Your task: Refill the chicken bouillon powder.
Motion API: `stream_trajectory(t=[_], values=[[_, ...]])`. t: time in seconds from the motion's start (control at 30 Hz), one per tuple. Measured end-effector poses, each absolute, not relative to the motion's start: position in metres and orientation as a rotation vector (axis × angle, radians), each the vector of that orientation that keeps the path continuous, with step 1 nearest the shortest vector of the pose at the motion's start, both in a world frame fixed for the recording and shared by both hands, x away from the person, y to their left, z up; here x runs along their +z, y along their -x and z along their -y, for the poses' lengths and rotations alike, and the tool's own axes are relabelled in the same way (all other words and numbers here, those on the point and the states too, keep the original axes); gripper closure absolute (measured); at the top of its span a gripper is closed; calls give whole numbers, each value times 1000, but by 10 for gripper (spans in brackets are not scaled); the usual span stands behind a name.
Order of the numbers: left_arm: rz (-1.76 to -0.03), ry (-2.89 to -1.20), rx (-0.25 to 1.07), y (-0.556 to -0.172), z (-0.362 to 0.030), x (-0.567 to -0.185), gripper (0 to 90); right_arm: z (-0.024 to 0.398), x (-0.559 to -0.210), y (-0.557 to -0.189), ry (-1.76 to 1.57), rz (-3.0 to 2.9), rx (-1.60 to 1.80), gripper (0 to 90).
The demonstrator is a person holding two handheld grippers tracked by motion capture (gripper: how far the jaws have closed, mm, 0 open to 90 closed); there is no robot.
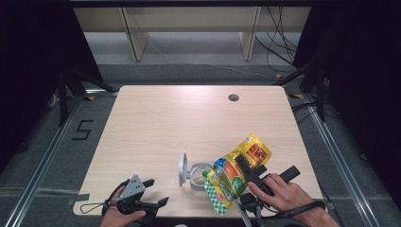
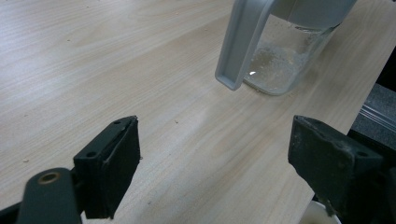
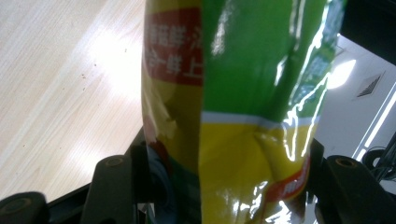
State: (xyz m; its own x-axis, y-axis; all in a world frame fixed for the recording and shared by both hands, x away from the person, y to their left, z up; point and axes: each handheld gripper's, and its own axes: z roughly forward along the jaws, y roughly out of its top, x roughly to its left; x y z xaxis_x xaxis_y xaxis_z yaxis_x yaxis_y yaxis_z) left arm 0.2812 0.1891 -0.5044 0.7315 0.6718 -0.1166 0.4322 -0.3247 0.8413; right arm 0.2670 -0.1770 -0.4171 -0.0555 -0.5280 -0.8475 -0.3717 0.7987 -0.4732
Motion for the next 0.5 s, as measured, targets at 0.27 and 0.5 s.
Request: stream_trajectory(t=[0.27, 0.5], values=[[-838, -1983, 323, -281, -189, -504, 166, 177, -416, -271, 726, -1673, -163, 451], [-838, -1980, 320, -282, -190, -504, 166, 176, -417, -272, 728, -1674, -151, 452]])
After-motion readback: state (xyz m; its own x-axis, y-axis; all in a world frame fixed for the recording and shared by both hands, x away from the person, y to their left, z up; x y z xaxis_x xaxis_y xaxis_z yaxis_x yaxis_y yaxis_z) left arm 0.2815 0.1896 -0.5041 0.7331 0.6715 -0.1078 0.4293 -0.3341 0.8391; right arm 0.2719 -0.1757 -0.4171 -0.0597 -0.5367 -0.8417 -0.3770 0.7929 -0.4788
